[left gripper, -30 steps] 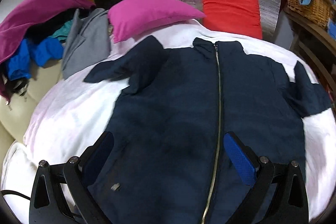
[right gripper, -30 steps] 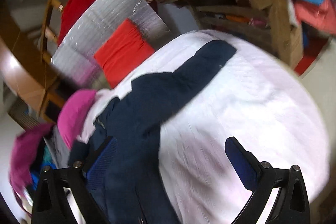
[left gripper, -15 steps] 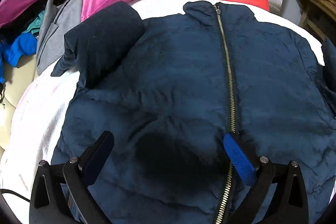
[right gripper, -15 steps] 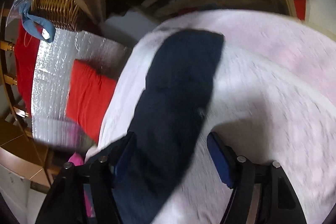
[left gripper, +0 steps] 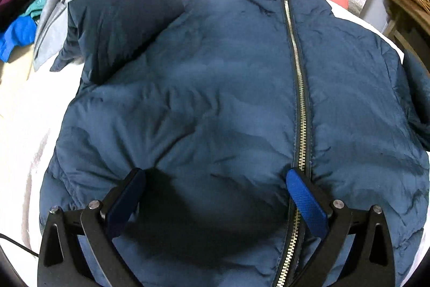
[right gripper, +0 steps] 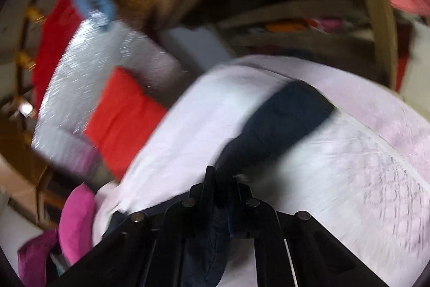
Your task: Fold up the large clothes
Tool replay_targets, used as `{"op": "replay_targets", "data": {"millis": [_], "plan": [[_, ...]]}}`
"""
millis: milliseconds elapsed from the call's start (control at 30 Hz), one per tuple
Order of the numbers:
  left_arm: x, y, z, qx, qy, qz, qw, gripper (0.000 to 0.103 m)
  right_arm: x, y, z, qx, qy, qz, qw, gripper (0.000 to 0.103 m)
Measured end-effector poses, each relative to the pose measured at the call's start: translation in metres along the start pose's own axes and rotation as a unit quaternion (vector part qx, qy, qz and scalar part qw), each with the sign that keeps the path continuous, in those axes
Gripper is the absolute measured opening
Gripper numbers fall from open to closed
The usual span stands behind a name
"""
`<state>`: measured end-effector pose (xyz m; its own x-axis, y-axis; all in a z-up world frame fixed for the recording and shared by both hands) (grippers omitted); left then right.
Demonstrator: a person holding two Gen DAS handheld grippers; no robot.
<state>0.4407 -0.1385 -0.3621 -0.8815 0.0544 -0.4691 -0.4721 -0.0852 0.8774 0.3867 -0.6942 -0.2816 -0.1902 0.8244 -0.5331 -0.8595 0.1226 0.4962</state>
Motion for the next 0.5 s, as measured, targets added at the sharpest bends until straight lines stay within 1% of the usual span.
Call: {"op": "replay_targets", "data": {"millis": [67,100,133,167,233,267,300,367,433,467,500], "plan": [[0.003,0.000,0.001,0.011,-0.004,0.012,0.9999,0.103,0.006,0.016,0.041,-0.024,0.034,-0.002,0.999,0.008],[0.002,0.001,0.002,0.018,-0.012,0.020,0.9996,0.103,0.011,0.023,0.052,-0.032,0.043,-0.002,0.999,0.008],[0.001,0.004,0.004,0.023,-0.016,0.026,0.9993,0.103,0.019,0.033,0.073,-0.047,0.058,-0.002,0.997,0.008],[0.000,0.008,0.009,0.027,-0.012,0.021,0.9994,0.103,0.027,0.041,0.089,-0.057,0.071,-0.001,0.996,0.008],[-0.011,0.023,0.026,0.022,0.012,-0.015,0.9996,0.103,0.046,0.049,0.129,-0.080,0.099,0.005,0.992,0.008],[-0.019,0.032,0.038,0.016,0.026,-0.040,0.9987,0.103,0.058,0.053,0.151,-0.091,0.118,0.009,0.989,0.008],[-0.026,0.040,0.049,0.009,0.037,-0.061,0.9974,0.103,0.067,0.056,0.166,-0.097,0.130,0.012,0.987,0.008],[-0.040,0.057,0.075,-0.011,0.063,-0.108,0.9921,0.103,0.098,0.058,0.201,-0.117,0.158,0.032,0.980,0.008],[-0.053,0.068,0.106,-0.034,0.094,-0.150,0.9837,0.103,0.136,0.053,0.231,-0.131,0.184,0.056,0.973,0.008],[-0.057,0.073,0.121,-0.044,0.107,-0.163,0.9798,0.103,0.157,0.050,0.244,-0.137,0.196,0.068,0.968,0.008],[-0.057,0.073,0.131,-0.050,0.113,-0.168,0.9780,0.103,0.173,0.047,0.251,-0.141,0.205,0.077,0.965,0.008]]}}
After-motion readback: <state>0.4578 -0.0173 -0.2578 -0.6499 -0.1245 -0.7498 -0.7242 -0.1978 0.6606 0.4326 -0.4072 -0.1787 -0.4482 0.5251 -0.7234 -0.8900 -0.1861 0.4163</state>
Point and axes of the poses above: each gripper's, at about its wrist camera, not at the fingertips, and y roughly against the way its jaws point, z to its left, x to its underside, the point moved 9 cm from there along -y, roughly the way its jaws point, and after that the axes turned 6 degrees about -x, right-handed, at the moved point
